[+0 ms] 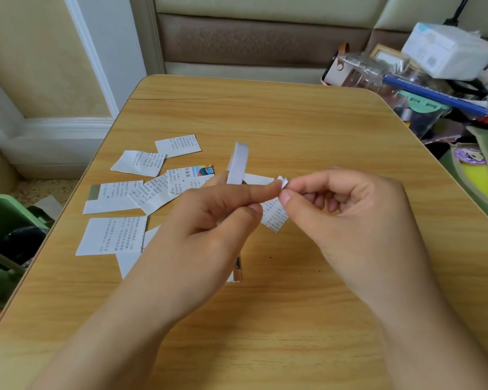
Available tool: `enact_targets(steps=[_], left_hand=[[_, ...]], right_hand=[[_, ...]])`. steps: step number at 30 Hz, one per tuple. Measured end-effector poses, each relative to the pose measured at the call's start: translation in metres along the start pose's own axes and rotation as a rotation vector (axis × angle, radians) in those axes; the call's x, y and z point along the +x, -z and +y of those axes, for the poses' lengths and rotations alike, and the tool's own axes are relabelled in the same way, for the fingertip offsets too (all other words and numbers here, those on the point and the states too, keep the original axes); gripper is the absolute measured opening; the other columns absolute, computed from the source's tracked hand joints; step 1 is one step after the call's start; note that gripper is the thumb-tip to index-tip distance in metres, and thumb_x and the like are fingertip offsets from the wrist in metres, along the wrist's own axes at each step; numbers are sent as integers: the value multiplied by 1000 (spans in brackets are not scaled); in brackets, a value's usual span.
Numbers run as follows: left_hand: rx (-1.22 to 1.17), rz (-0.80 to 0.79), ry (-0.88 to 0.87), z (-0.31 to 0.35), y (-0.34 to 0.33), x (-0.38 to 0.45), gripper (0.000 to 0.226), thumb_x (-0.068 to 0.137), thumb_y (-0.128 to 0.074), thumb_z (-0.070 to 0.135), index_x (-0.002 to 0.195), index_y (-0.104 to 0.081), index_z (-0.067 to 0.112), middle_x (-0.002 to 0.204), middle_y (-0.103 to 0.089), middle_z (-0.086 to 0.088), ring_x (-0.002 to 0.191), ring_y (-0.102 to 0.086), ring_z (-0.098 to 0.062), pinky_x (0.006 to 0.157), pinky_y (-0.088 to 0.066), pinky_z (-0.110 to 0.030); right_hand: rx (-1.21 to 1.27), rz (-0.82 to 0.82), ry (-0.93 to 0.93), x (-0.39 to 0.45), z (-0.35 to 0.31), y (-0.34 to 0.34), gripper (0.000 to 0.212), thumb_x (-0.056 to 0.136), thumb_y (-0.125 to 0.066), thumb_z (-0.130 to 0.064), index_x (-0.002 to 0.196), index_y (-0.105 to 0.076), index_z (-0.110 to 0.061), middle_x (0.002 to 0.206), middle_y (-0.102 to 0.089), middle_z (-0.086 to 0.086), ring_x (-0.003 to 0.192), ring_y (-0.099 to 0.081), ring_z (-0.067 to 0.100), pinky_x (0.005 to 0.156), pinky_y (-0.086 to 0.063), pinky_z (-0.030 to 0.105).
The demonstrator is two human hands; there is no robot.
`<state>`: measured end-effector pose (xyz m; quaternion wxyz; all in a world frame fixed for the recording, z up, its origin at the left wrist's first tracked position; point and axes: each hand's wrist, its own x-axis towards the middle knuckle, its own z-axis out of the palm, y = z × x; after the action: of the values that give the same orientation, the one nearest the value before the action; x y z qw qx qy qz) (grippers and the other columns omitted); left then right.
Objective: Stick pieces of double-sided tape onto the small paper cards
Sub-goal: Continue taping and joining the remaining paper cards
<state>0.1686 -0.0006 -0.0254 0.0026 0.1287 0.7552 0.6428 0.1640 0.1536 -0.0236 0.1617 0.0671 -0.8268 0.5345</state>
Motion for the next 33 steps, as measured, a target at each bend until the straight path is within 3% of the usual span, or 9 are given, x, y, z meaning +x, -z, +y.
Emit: enact_targets(steps=[4,8,12,17,23,25,28,31,33], left_hand=[[-62,-18,8,1,1,0,36,78,-51,26,92,-67,54,84,-73,8,92,-57,14,87,-36,-3],[-175,3,49,-2,1,2,29,80,-58,20,87,-74,43,56,-58,19,60,-53,6,60,-37,-2],[-242,-52,60,-4,3,3,33,75,-51,21,91,-75,38,61,-62,20,68,-57,7,68,-38,-2],[-244,-49,74,-4,4,2,32,75,-52,24,88,-77,39,59,-53,16,62,-46,0,63,-37,-6],[-197,-41,36,-2,2,2,34,76,-51,22,93,-73,42,57,-59,23,63,-56,10,58,-34,2],[-114,-19,22,-2,2,1,34,76,-51,25,92,-70,49,65,-65,25,71,-59,10,63,-38,1],[-28,-24,-2,-1,1,0,38,78,-49,28,95,-64,58,88,-70,26,102,-57,9,87,-39,-5],[-2,-30,-4,1,1,-1,38,78,-48,27,95,-62,58,86,-71,23,104,-54,12,85,-36,-2],[-3,-25,3,-1,2,-1,38,79,-48,27,95,-64,57,87,-72,20,102,-56,10,88,-38,-7]], right_hand=[[40,-22,7,0,0,1,14,75,-77,-13,67,-73,-23,65,-65,-3,59,-49,2,57,-37,9],[82,-27,-3,0,2,1,5,72,-72,-21,71,-72,-26,67,-67,-1,59,-50,2,57,-39,12],[105,-34,6,1,2,2,5,73,-72,-20,73,-72,-25,67,-67,-1,60,-51,3,58,-40,13],[118,-37,7,1,2,2,6,73,-71,-21,74,-72,-27,67,-67,-1,61,-52,3,59,-41,16],[108,-31,-3,1,3,2,6,73,-73,-24,76,-73,-29,71,-69,0,65,-58,16,61,-46,20],[99,-38,-10,0,3,2,6,73,-74,-24,75,-73,-29,72,-70,-1,67,-59,17,61,-46,20],[95,-45,-18,0,4,2,9,75,-76,-18,73,-74,-27,71,-69,0,63,-56,13,60,-45,17],[85,-34,-24,0,3,1,8,74,-76,-19,70,-74,-26,68,-68,0,60,-54,7,58,-43,15],[85,-26,-29,1,3,0,4,72,-74,-22,69,-73,-25,68,-68,0,60,-55,7,58,-43,14]])
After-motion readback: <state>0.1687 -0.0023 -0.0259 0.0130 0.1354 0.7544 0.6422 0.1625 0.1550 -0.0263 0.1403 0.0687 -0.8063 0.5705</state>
